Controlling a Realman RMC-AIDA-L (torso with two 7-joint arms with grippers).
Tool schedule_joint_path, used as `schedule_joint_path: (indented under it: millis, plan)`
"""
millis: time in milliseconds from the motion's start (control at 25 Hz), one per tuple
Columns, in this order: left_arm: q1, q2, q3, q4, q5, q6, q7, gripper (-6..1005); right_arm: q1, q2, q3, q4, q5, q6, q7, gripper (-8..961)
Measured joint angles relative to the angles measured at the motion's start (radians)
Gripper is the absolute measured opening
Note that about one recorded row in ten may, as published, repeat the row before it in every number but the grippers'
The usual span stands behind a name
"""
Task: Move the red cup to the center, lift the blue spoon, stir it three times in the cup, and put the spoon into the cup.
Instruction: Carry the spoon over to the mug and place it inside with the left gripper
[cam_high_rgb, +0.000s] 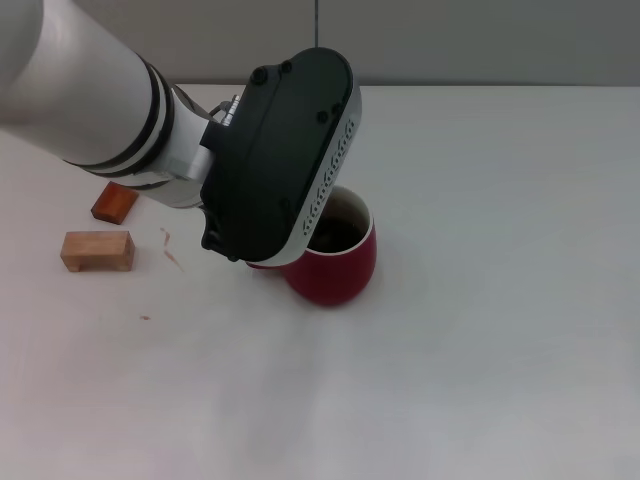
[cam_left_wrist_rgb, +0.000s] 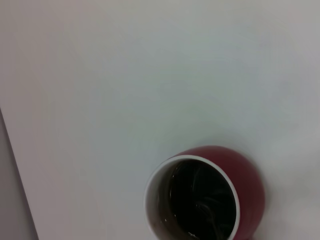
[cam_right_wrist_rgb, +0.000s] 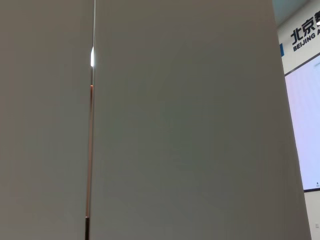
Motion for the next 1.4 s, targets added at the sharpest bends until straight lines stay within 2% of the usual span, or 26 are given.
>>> schedule_joint_path:
  millis: [480, 760, 1000, 1400]
  plan:
    - [-0.004, 0.000, 0.014, 0.000, -0.036, -0.007, -0.007, 172, 0.000, 0.000, 0.000, 0.001, 0.001, 0.007, 0.000, 686]
    - [-0.004, 0.000, 0.014, -0.010, -0.062, -0.068, -0.010, 172, -0.002, 0.000, 0.000, 0.001, 0.001, 0.007, 0.000, 687]
    - [-0.005, 0.000, 0.013, -0.036, -0.041, -0.101, -0.020, 173, -0.004, 0.001, 0.000, 0.001, 0.001, 0.007, 0.000, 685]
    - [0.006, 0.001, 0.009, -0.035, 0.034, -0.069, -0.034, 173, -0.005, 0.001, 0.000, 0.002, -0.002, 0.004, 0.000, 687]
